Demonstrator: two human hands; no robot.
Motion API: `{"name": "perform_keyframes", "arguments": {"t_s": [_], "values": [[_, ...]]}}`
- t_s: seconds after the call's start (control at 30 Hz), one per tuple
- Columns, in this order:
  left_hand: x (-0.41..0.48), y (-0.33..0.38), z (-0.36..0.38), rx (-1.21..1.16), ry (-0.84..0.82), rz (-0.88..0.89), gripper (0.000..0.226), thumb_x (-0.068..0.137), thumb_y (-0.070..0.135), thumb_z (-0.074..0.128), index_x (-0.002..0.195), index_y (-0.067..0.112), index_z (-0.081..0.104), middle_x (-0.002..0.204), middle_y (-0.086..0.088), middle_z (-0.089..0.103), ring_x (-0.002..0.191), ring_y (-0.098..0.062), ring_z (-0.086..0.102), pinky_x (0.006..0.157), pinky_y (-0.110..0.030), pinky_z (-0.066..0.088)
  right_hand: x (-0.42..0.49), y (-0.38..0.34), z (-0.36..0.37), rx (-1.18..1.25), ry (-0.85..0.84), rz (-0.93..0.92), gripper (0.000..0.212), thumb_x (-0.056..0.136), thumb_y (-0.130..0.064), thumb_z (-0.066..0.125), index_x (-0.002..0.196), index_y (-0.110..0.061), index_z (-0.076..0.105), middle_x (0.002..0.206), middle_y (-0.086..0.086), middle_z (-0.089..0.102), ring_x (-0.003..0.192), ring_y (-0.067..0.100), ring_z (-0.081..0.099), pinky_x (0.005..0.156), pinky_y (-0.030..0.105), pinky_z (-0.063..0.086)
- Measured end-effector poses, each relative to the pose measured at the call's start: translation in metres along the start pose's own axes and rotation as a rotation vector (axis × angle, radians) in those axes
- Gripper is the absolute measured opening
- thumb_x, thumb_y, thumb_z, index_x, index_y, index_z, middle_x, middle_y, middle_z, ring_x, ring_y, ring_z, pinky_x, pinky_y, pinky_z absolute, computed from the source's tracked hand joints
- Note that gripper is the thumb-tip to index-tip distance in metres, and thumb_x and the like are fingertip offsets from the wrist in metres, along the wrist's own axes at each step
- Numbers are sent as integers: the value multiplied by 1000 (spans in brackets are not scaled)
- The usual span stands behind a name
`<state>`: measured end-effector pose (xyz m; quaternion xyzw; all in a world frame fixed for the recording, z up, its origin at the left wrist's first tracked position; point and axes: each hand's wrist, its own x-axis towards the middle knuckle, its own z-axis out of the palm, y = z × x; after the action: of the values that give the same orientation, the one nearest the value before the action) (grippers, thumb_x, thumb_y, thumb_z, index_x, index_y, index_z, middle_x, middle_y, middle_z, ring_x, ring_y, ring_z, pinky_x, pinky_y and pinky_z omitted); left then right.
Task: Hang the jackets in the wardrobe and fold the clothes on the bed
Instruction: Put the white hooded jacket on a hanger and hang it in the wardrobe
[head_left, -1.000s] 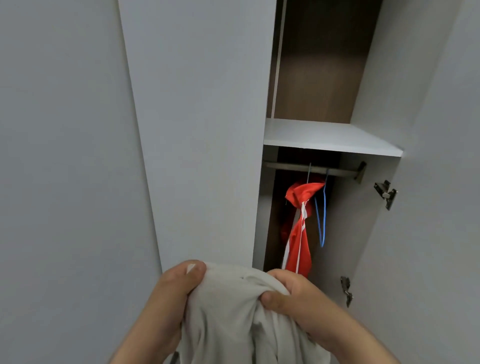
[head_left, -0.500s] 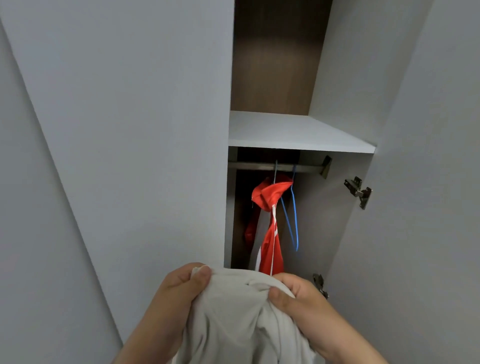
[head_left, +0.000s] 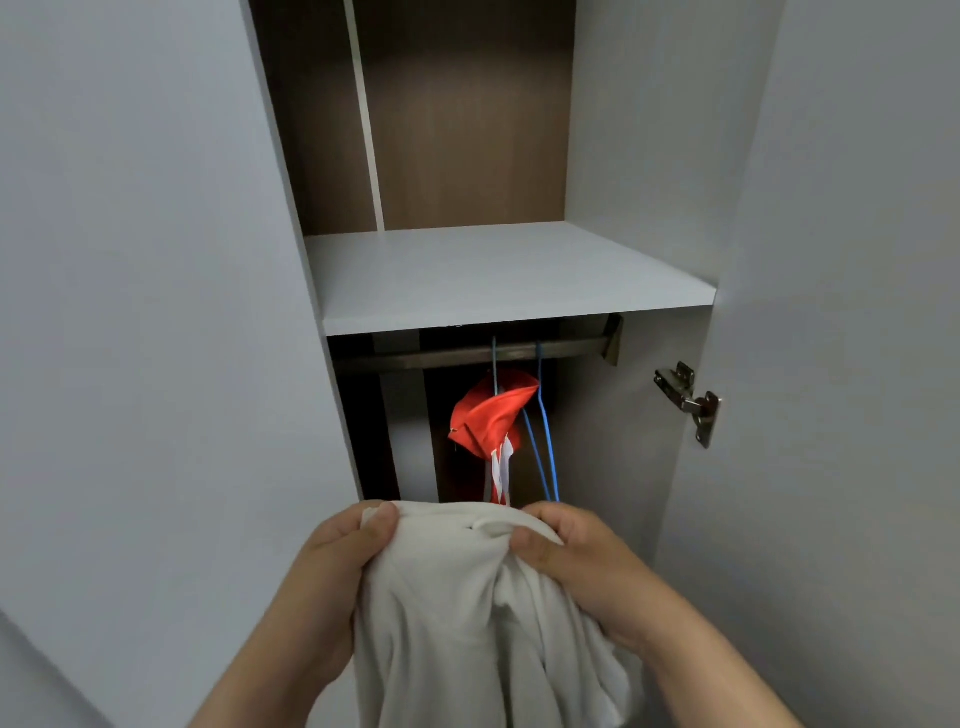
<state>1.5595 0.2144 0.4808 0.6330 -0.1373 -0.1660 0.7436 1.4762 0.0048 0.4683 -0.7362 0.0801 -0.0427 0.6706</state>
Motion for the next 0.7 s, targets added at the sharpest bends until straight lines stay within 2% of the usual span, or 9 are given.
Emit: {"name": "perform_keyframes", "arguments": {"t_s": [0.07,0.1,0.17,0.23,0.37,0.47,0.53,0.6,0.7], "values": [[13,0,6,-3,17,-14,32,97,19,49,85,-3,70,90,-20,72,80,-27,67,75,-37,50,8,2,-9,15,-6,27,23,77,-44,72,86,-23,75,90,4,73,81,13,65,76,31,50],[19,-1,8,6,23,-16,32,98,19,48,87,-2,70,94,-22,72,83,-29,68,78,-40,50,13,3,-13,31,-9,35,20,81,-40,72,87,-21,75,88,4,73,80,12,65,75,29,50],[31,-1,13,26,13,-17,35,99,20,47,81,9,76,92,-19,74,81,-26,71,73,-38,53,22,9,-23,83,50,43,12,91,-25,69,91,-14,73,86,4,71,79,13,62,72,25,49],[42,-4,18,52,-3,-35,36,98,21,48,76,15,76,87,-18,73,75,-24,71,66,-35,54,35,15,-34,128,180,82,12,95,-15,63,89,-10,71,84,6,69,77,15,62,70,24,50],[59,-14,26,168,-54,-65,31,98,24,53,78,13,74,84,-19,72,75,-28,69,71,-40,52,63,30,-49,-18,479,129,10,93,-16,64,86,-13,71,79,2,68,76,14,62,73,27,50],[68,-18,30,267,-109,-47,30,99,25,54,80,6,68,81,-22,69,73,-28,66,68,-38,53,85,47,-49,-185,576,141,10,89,-20,68,95,-12,67,80,-1,66,79,15,62,68,26,48],[74,-18,29,297,-112,-42,30,99,23,54,81,3,67,83,-23,69,73,-26,66,69,-37,52,99,59,-47,-298,594,167,24,89,-25,69,109,-13,64,95,-4,67,89,16,65,69,25,47],[79,-17,27,300,-107,-43,29,99,21,53,80,3,66,81,-21,70,72,-25,65,71,-37,51,113,70,-45,-423,589,193,42,89,-30,68,125,-10,60,119,5,66,109,23,63,78,23,42],[88,-17,26,300,-96,-37,30,100,19,53,81,-1,64,82,-22,68,74,-26,62,74,-38,49,132,81,-43,-499,555,262,52,88,-36,66,130,-8,55,130,13,61,119,29,59,84,25,42]]}}
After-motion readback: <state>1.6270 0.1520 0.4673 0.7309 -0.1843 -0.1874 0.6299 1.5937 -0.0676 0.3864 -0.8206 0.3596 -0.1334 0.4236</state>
